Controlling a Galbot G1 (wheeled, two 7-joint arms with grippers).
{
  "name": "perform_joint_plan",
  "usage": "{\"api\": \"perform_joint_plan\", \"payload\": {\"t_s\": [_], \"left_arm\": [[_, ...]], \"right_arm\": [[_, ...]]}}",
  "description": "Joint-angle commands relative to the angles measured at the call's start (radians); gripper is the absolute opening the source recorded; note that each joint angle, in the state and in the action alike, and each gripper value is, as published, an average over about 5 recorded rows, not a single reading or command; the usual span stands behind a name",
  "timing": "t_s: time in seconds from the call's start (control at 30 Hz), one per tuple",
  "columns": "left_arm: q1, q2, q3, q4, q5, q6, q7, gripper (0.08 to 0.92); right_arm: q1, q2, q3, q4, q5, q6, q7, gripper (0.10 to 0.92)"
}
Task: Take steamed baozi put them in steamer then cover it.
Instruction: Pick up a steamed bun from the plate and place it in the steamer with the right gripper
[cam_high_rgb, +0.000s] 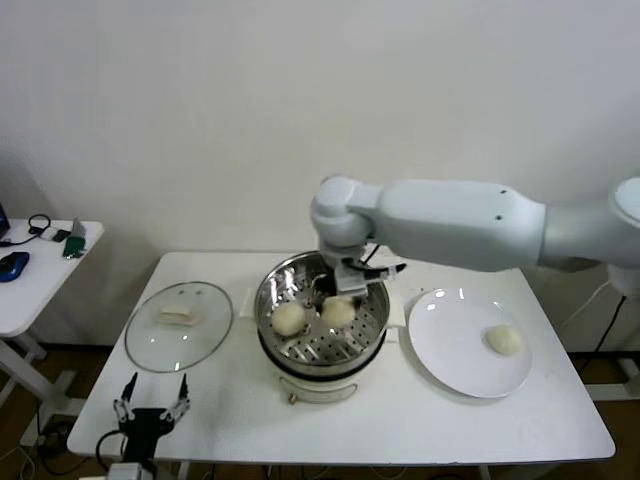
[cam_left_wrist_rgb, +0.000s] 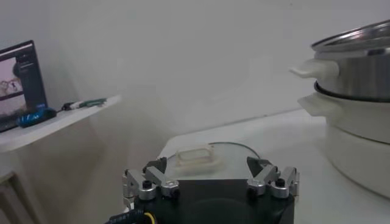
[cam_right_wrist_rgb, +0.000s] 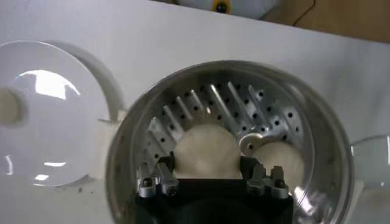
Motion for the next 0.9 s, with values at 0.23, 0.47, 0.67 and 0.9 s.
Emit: {"api": "perform_joint_plan", "payload": {"t_s": [0.23,0.47,0.67,0.9], "left_arm": [[0.001,-0.001,-0.002,0.014,-0.01,-0.003,0.0,0.823],[0.0,0.0,-0.004,0.018,-0.013,-0.004,0.0,0.823],[-0.003,0.0,-0.004,0.02,-0.013,-0.003,0.0,0.823],[-0.005,-0.001,-0.002,0.023,-0.014,-0.003,0.0,0.823]], "right_arm": [[-0.067,0.097,-0.035,-0.033,0.058,0.017,-0.043,0.696],[-0.06,0.084,-0.047,-0.021,0.094,0.014,-0.083,0.696],[-0.059,0.075,-0.047,-0.017,0.094,0.008,-0.099,0.7],[-0.057,0.072,-0.029,-0.022,0.071,-0.006,-0.089,0.801]]}}
